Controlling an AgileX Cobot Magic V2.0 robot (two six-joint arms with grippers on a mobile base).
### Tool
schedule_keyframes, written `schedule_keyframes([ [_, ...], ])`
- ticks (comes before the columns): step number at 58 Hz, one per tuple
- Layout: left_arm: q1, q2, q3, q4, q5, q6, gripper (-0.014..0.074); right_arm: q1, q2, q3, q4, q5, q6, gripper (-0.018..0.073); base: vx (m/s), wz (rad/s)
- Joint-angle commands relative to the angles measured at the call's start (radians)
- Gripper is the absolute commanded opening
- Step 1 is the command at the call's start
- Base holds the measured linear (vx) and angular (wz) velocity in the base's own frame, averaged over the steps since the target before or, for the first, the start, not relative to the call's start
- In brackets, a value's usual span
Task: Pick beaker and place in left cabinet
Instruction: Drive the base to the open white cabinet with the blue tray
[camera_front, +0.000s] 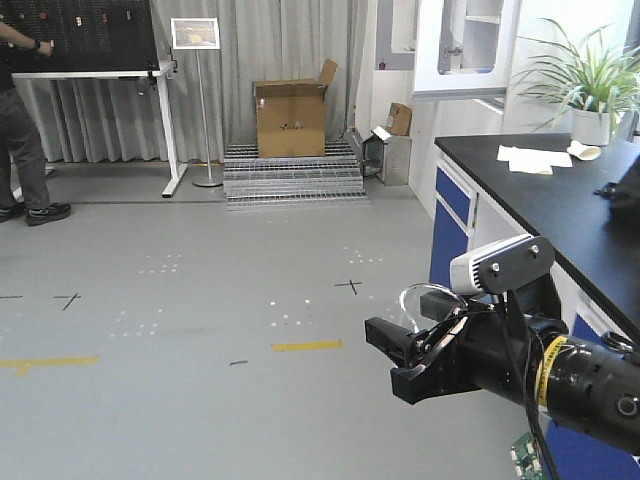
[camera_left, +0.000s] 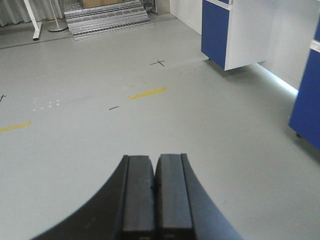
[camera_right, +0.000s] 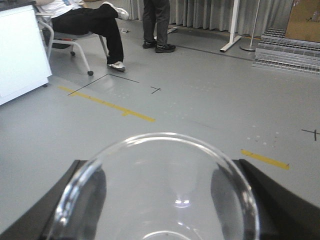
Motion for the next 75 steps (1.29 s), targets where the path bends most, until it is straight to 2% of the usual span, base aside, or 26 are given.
schedule_keyframes([
  [1, -0.006, -0.011, -0.019, -0.007, -0.083, -0.002, -0.0006, 0.001, -0.030, -0.034, 0.019, -0.041, -0.003, 0.0037, 0.70, 0.02],
  [75, -0.006, -0.011, -0.019, -0.007, -0.084, -0.002, -0.0006, 0.001, -0.030, -0.034, 0.019, -0.041, -0.003, 0.0037, 0.69, 0.01],
])
